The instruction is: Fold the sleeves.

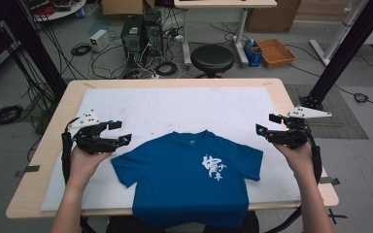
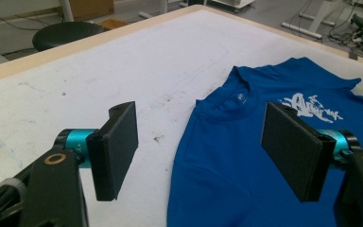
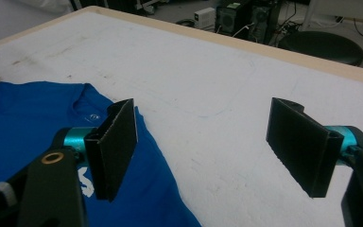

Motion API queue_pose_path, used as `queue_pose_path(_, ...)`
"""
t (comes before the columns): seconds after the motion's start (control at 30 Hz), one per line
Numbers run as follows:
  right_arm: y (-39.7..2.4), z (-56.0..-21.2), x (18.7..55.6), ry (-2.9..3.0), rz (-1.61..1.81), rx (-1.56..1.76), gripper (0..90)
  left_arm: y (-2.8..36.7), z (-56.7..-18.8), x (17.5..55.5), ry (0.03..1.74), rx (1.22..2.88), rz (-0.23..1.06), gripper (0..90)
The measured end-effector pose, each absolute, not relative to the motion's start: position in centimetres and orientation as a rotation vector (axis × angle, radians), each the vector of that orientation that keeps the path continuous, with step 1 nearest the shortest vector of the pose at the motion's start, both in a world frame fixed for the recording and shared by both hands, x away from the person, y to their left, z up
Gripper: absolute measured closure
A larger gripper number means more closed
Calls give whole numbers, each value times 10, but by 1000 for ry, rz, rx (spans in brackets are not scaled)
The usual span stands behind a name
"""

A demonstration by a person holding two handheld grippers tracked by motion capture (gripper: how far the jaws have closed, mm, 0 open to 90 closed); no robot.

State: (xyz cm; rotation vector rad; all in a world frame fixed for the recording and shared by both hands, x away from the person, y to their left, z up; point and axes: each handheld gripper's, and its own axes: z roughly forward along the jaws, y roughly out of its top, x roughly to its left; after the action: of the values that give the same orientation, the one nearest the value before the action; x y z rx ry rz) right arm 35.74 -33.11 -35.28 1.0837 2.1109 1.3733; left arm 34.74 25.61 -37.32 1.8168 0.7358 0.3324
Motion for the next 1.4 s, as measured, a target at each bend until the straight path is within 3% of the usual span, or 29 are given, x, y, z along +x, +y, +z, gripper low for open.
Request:
queue_pose_path(0.4,-336,-351,359,2097,1376,1097,253,271,-385,348,766,1861,331,301)
queue_pose_path(0.77,-336,-352,359,2087,1383,1096,254,290,-402,340,844,1956,280,440)
queue_pose_path(0.93,-337,-351,357,2078,1387,1093,257,295,-419,331,934,1992,223,587)
queue_pose_path(1.03,-337,-351,357,2079,1384,1093,257,296,-427,328,992,2007,222,630)
queue_pose_path(1.4,-336,-351,357,2084,1376,1085,258,296,-439,331,1060,2052,236,662)
